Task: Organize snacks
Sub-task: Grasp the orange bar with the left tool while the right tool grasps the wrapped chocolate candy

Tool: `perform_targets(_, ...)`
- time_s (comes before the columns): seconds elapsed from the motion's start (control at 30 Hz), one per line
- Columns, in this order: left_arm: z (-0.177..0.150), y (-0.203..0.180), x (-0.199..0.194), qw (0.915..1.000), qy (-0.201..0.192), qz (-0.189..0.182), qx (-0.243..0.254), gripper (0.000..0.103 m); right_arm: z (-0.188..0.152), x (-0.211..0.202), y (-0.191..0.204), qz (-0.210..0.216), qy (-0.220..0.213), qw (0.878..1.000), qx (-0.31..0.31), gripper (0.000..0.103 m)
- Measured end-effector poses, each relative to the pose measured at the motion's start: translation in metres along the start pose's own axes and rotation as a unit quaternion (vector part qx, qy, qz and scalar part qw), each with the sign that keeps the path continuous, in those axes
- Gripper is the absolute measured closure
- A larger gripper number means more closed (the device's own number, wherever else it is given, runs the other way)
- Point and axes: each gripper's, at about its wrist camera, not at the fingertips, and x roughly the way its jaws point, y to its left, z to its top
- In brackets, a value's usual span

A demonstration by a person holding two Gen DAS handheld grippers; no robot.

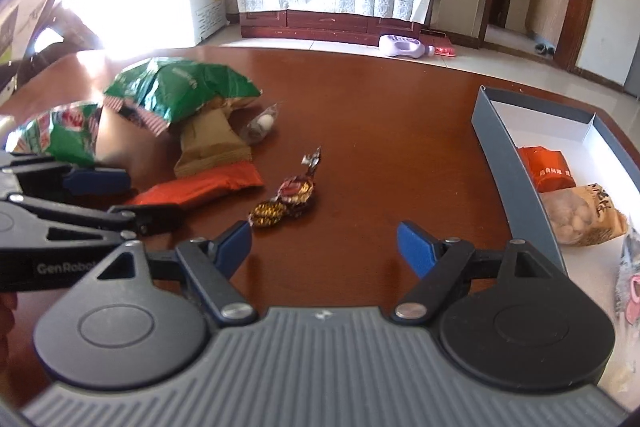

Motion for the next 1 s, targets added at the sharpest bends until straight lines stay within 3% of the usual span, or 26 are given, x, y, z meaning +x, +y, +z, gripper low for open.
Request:
perform_targets(0.2, -0.001, -0.005, 0.002, 0.9995, -0.001, -0.025, 0.021, 0.044, 0.009, 0.016, -0.003, 0.01, 0.003, 1.0, 0.027, 0.029)
perform_targets(0.33, -0.001, -0.015, 0.006, 0.9988, -0.003, -0.036, 0.034, 0.045, 0.012, 0.025, 0.008, 0.009, 0.005, 1.0, 0.001, 0.039)
perform_targets(0.43, 0.001, -0.018, 0.009, 0.9986, -0.005, -0.039, 0.034, 0.055, 0.015, 0.027, 0.013, 0.018, 0.001, 1.0, -0.011, 0.06)
perform_targets(0.47, 0.001, -0.019, 0.01, 0.9986, -0.007, -0.037, 0.037, 0.064, 0.015, 0.027, 0.015, 0.021, 0.0, 1.0, -0.015, 0.071)
perform_targets(0.5, 0.001, -0.02, 0.011, 0.9987, -0.009, -0.033, 0.037, 0.073, 0.015, 0.026, 0.016, 0.022, 0.0, 1.0, -0.018, 0.074)
perform_targets(0.6, 0.0, -0.018, 0.01, 0.9989, -0.012, -0.04, 0.021, 0.078, 0.014, 0.024, 0.018, 0.027, -0.001, 0.999, -0.027, 0.079)
perform_targets(0.63, 0.0, -0.019, 0.01, 0.9988, -0.012, -0.042, 0.02, 0.078, 0.014, 0.023, 0.017, 0.029, -0.001, 0.999, -0.027, 0.091)
perform_targets(0.67, -0.002, -0.019, 0.009, 0.9988, -0.013, -0.042, 0.021, 0.078, 0.013, 0.022, 0.018, 0.032, 0.002, 0.999, -0.027, 0.096)
perform_targets(0.93, -0.007, -0.022, -0.004, 0.9991, -0.001, -0.04, 0.013, 0.078, 0.007, 0.01, 0.011, 0.038, 0.016, 0.999, -0.004, 0.092)
perform_targets(1.0, -0.009, -0.022, -0.006, 0.9993, -0.001, -0.031, 0.019, 0.078, 0.007, 0.009, 0.01, 0.035, 0.015, 0.999, 0.004, 0.079)
